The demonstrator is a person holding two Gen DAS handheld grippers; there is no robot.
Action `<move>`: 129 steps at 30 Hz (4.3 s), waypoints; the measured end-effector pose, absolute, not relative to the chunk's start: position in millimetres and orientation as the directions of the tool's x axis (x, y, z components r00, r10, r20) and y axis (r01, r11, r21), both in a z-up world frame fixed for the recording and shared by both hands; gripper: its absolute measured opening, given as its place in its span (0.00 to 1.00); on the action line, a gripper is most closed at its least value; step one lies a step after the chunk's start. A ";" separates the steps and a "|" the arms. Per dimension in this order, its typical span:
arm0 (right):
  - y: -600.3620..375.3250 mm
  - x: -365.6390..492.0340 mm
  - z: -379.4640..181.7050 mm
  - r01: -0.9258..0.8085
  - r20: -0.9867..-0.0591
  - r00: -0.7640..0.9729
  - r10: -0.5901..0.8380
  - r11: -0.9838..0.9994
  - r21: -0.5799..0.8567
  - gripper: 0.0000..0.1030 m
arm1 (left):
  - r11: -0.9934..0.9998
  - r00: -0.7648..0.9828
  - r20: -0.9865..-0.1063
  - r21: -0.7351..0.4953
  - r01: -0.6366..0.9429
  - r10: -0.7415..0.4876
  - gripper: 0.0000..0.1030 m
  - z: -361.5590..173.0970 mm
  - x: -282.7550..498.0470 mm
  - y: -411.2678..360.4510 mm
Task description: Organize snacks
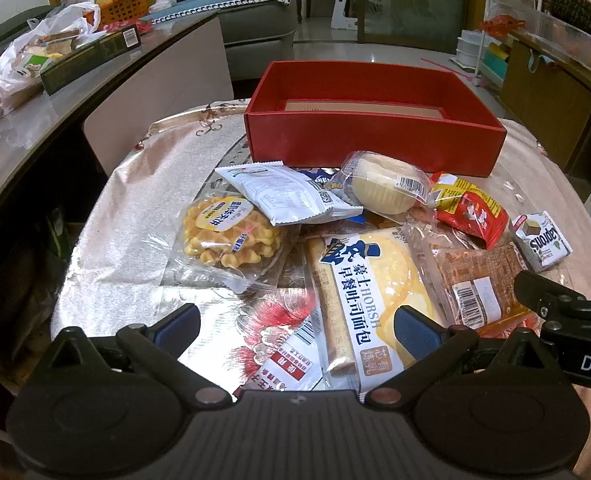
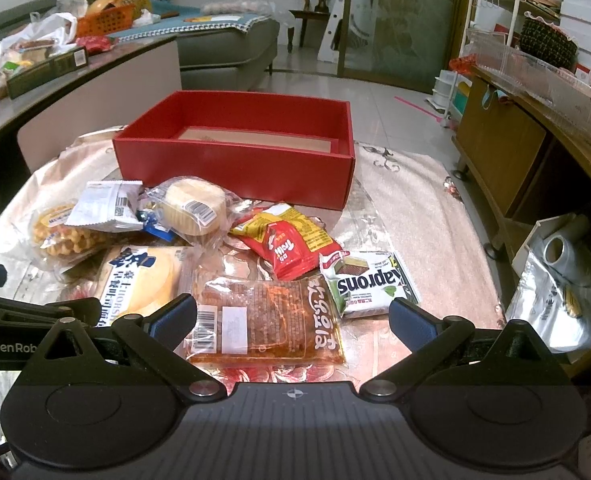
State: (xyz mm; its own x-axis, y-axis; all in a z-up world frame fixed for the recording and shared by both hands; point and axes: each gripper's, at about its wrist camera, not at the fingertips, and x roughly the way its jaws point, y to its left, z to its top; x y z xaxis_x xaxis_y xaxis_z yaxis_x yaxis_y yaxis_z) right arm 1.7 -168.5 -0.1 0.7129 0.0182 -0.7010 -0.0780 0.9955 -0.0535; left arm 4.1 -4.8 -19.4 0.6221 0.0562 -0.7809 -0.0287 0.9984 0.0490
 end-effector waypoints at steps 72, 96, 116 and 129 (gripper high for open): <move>-191.0 45.6 17.4 -0.142 -0.746 0.665 0.021 0.985 -0.098 0.97 | 0.996 0.535 -0.843 -0.084 -0.016 -0.062 0.95 -23.1 36.4 -2.6; -194.0 29.6 7.8 -0.219 -0.794 0.599 0.107 0.975 -0.034 0.99 | 0.999 0.426 -0.905 0.003 0.037 -0.013 0.80 -55.0 23.4 1.7; -162.1 44.1 -17.4 -0.628 -0.854 0.514 0.083 0.715 -0.309 0.97 | 0.990 0.412 -0.904 -0.065 0.125 -0.112 0.71 -62.5 60.4 -2.0; -142.2 84.2 -50.4 -0.803 -0.948 0.255 0.191 0.588 -0.098 1.00 | 0.986 0.375 -0.917 -0.093 0.137 -0.139 0.70 -58.6 64.8 1.1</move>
